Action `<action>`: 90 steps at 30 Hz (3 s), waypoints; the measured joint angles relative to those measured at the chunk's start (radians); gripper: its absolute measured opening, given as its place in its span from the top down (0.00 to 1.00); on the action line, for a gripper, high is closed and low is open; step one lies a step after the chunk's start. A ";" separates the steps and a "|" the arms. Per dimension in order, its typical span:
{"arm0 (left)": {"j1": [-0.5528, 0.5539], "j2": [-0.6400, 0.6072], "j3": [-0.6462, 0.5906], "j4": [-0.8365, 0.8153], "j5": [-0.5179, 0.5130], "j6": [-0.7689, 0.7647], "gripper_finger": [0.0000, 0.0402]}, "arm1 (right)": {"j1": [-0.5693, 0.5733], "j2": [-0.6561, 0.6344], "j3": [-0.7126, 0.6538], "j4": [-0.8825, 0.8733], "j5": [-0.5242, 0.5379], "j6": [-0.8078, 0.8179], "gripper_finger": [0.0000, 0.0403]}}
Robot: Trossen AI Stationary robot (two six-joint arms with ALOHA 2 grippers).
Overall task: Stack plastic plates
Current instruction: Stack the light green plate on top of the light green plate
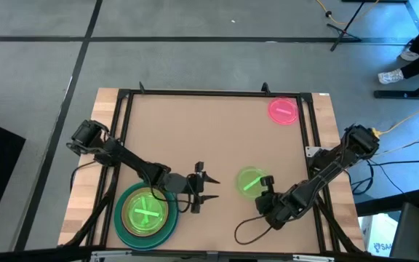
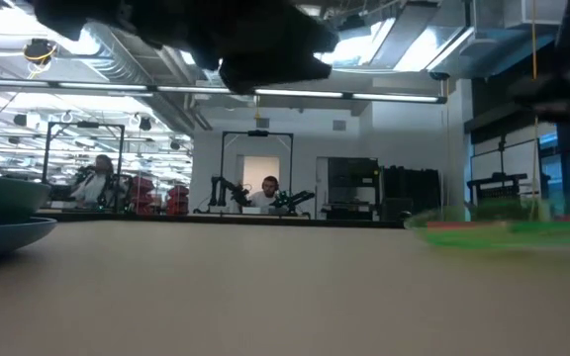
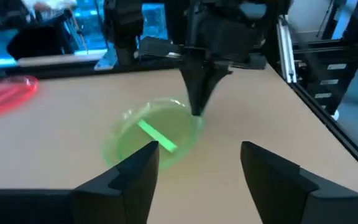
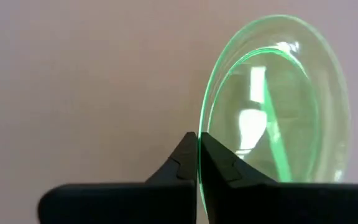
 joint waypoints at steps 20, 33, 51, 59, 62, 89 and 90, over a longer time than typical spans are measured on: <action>-0.030 0.111 0.065 -0.002 -0.018 0.286 0.42 | -0.048 -0.005 0.266 0.058 -0.130 -0.253 1.00; -0.029 0.111 0.065 -0.050 0.077 0.258 0.72 | -0.098 -0.005 0.266 0.094 -0.140 -0.298 1.00; -0.106 -0.021 0.065 -0.157 -0.012 0.244 0.96 | -0.062 -0.005 0.387 -0.128 -0.200 -0.226 0.77; -0.246 -0.287 0.109 -0.664 -0.132 -0.109 0.96 | 0.022 -0.013 0.401 -0.258 -0.013 -0.193 0.77; -0.318 -0.384 0.132 -0.847 -0.126 -0.315 0.96 | 0.022 -0.013 0.393 -0.252 0.029 -0.167 0.77; -0.711 -0.509 0.210 -1.503 -0.110 -1.264 0.96 | 0.022 -0.013 0.388 -0.252 0.116 -0.148 0.77; -0.711 -0.509 0.233 -1.523 -0.114 -1.255 0.96 | 0.021 -0.013 0.388 -0.252 0.120 -0.148 0.77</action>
